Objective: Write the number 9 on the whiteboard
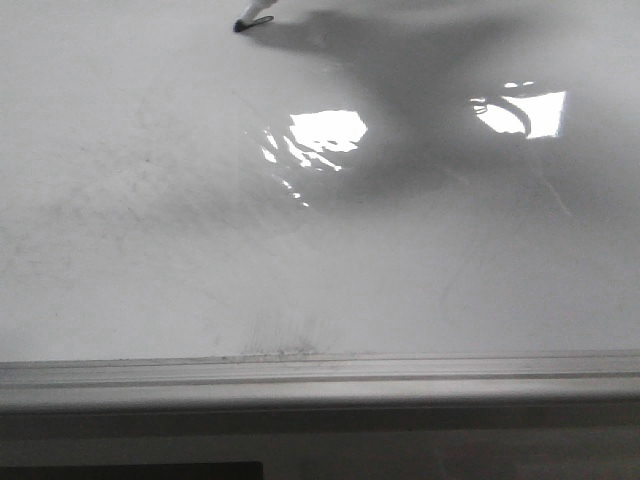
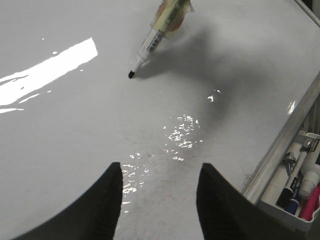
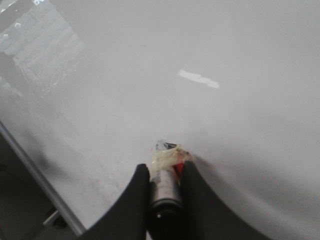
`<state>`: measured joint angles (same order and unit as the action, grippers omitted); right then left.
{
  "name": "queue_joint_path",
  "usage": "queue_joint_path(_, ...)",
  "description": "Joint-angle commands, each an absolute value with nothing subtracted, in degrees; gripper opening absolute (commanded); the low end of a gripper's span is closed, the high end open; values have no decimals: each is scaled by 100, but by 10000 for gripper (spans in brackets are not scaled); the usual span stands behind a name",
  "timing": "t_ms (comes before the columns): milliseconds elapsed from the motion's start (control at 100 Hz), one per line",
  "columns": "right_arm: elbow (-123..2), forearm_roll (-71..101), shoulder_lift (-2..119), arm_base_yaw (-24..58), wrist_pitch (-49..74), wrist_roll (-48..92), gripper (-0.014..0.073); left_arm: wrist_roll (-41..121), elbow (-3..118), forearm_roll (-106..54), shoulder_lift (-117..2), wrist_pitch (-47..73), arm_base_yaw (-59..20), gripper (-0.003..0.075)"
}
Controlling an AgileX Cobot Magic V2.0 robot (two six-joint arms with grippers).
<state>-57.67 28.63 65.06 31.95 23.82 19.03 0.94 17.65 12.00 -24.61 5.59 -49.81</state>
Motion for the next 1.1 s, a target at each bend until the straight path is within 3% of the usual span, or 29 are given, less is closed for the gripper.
queue_joint_path(0,-5977,2818,6844,3337,2337,1923,-52,41,1953,1138,-2487,174,-4985,321)
queue_joint_path(150,-5988,2559,6821,3420,2999,1854,-48,41,1953,1138,-2487,174,-4985,321)
queue_joint_path(580,-6369,2286,6387,2911,2872,1695,-42,41,1953,1138,-2487,174,-4985,321)
queue_joint_path(800,-5179,2286,6364,3316,2979,1469,-42,41,1953,1178,-2487,174,-4985,321)
queue_joint_path(1090,-5388,2736,6214,3941,2896,1443,-42,51,1953,1304,-3387,-582,-5178,322)
